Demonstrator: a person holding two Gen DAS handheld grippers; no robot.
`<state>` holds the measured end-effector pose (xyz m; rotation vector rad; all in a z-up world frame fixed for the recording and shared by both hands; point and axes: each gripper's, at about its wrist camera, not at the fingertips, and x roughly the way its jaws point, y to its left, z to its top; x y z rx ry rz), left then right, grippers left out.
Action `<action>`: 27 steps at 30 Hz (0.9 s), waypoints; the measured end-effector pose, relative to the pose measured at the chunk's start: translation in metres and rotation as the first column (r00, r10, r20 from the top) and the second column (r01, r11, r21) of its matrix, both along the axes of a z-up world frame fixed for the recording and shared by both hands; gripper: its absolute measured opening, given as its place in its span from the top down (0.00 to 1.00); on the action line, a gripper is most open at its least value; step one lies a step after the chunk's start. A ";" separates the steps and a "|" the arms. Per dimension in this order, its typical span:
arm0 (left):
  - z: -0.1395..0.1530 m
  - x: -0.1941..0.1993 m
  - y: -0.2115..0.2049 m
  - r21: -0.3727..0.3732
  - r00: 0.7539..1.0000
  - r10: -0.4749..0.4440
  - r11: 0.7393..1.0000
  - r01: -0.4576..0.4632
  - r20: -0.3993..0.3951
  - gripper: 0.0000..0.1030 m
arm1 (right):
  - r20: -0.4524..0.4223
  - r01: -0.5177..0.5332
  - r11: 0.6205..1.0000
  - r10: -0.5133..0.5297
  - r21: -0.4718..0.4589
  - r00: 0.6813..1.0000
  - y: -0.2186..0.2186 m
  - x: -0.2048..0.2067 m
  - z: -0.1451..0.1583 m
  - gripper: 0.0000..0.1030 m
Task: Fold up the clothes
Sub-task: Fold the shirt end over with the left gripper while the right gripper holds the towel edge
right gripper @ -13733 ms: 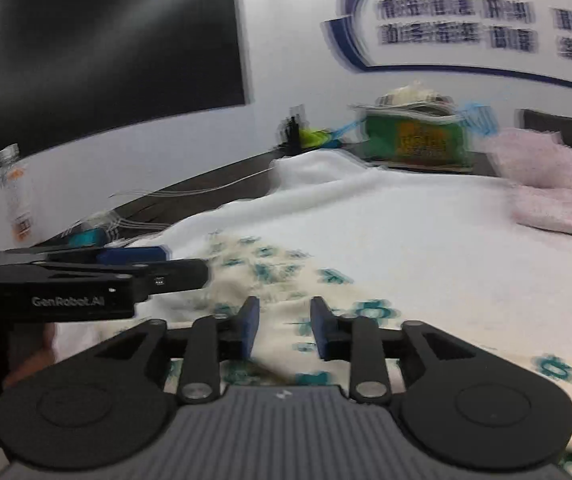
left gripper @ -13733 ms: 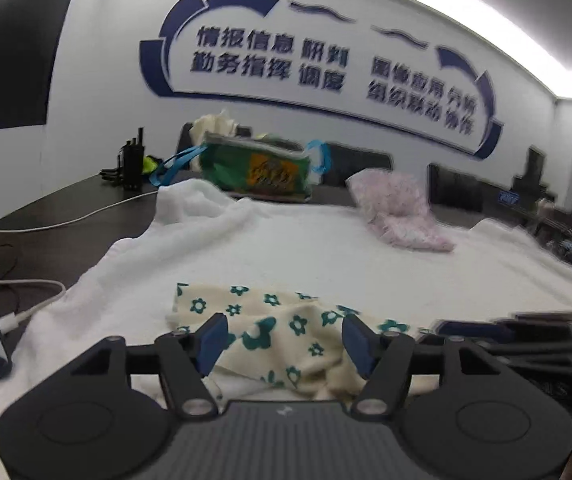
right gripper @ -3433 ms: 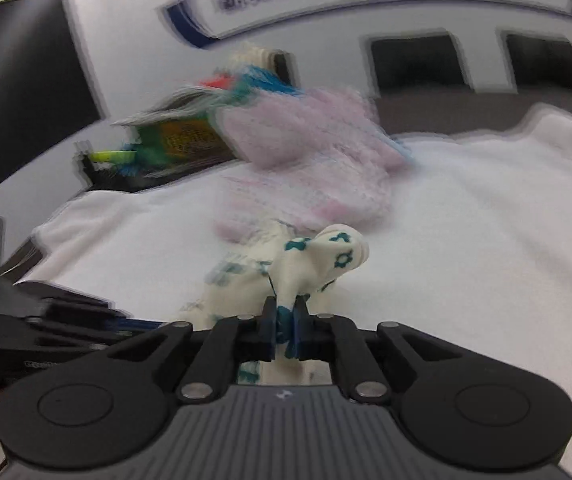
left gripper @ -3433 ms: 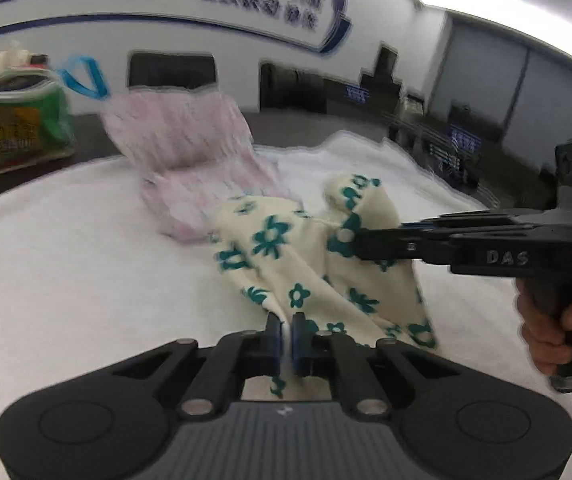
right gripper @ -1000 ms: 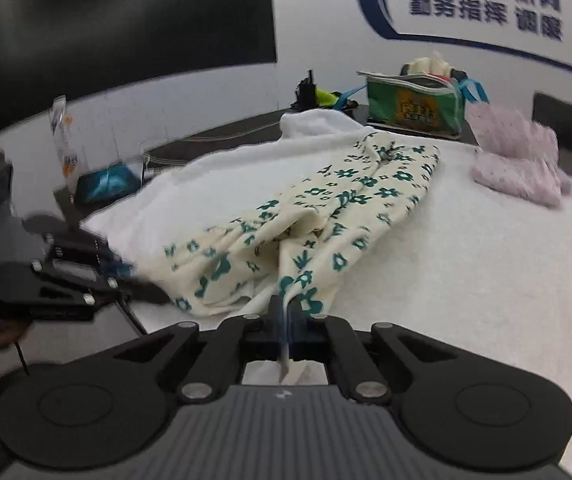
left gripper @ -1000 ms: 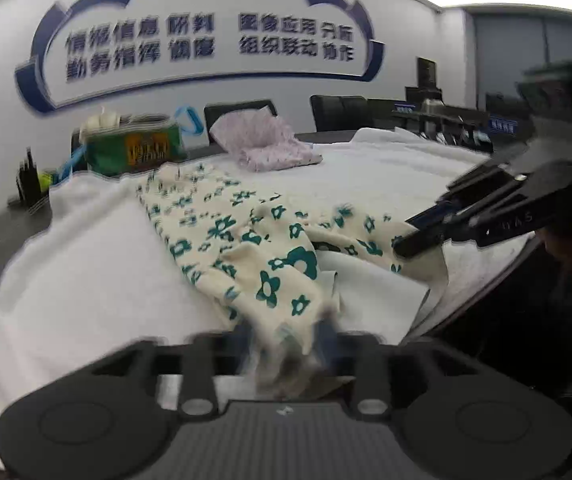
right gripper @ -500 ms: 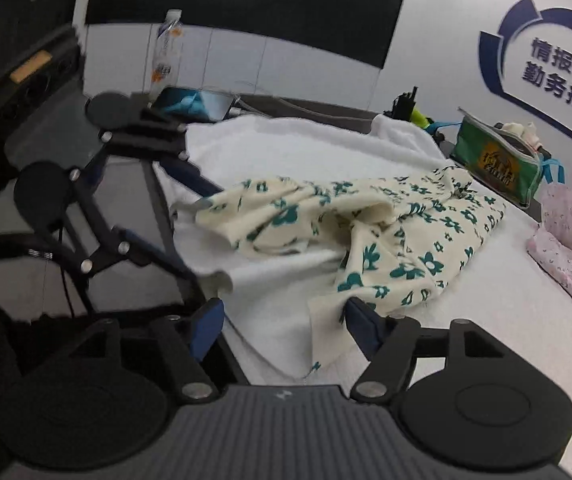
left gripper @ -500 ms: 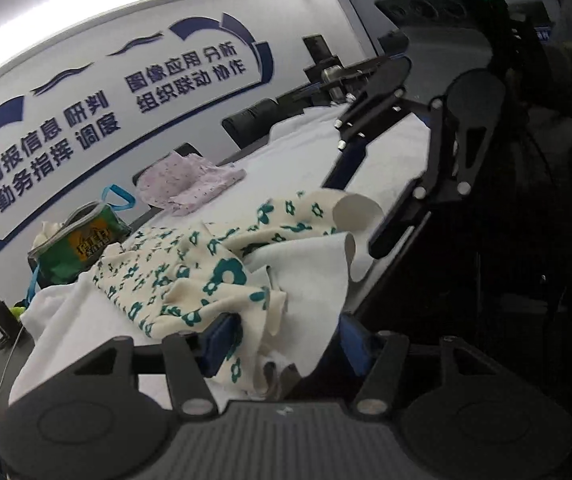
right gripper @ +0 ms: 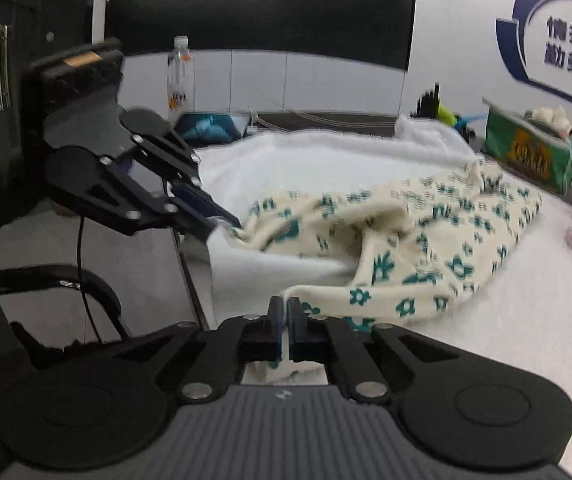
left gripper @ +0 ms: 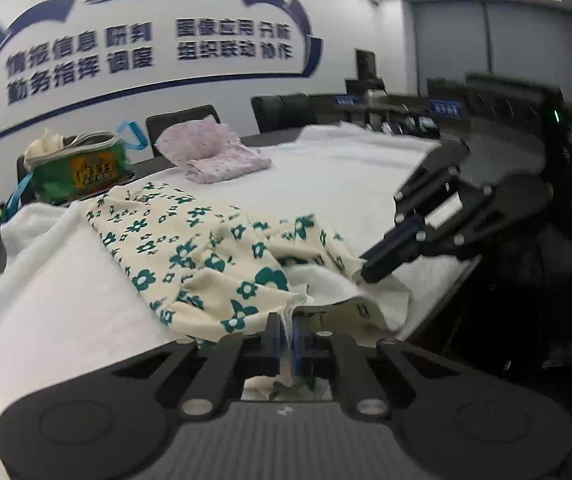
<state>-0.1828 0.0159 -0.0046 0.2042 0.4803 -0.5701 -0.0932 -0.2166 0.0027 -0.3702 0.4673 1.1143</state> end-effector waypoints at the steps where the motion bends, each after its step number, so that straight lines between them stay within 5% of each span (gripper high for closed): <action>1: 0.003 -0.001 0.002 -0.022 1.000 0.004 1.000 -0.005 -0.005 0.97 | 0.003 0.002 1.000 -0.002 0.014 1.000 0.001 0.000 0.001 0.99; 13: -0.003 -0.020 0.016 -0.075 0.999 0.045 0.996 -0.047 -0.024 0.98 | 0.009 0.009 1.000 -0.009 0.015 1.000 -0.005 -0.024 0.007 0.97; 14: -0.003 -0.018 0.015 -0.077 0.999 0.048 0.996 -0.050 -0.024 0.98 | 0.012 0.026 0.999 -0.026 0.023 1.000 -0.007 -0.023 0.008 0.85; 15: -0.002 -0.017 0.014 -0.075 0.999 0.046 0.996 -0.048 -0.022 0.98 | 0.012 0.042 0.999 -0.042 0.031 0.999 -0.008 -0.023 0.009 0.60; 17: -0.001 -0.015 0.011 -0.068 0.999 0.043 0.997 -0.044 -0.018 0.98 | 0.065 0.062 0.998 -0.063 0.020 0.996 -0.005 -0.027 0.006 0.29; 21: 0.002 -0.012 0.012 -0.067 0.999 0.049 0.997 -0.049 -0.011 0.98 | 0.100 0.057 0.998 -0.053 -0.038 0.994 0.008 -0.037 -0.011 0.29; 27: 0.009 -0.007 0.016 -0.082 0.996 0.090 0.993 -0.090 0.005 0.98 | 0.126 0.181 0.983 -0.176 -0.028 0.976 0.004 -0.024 -0.021 0.29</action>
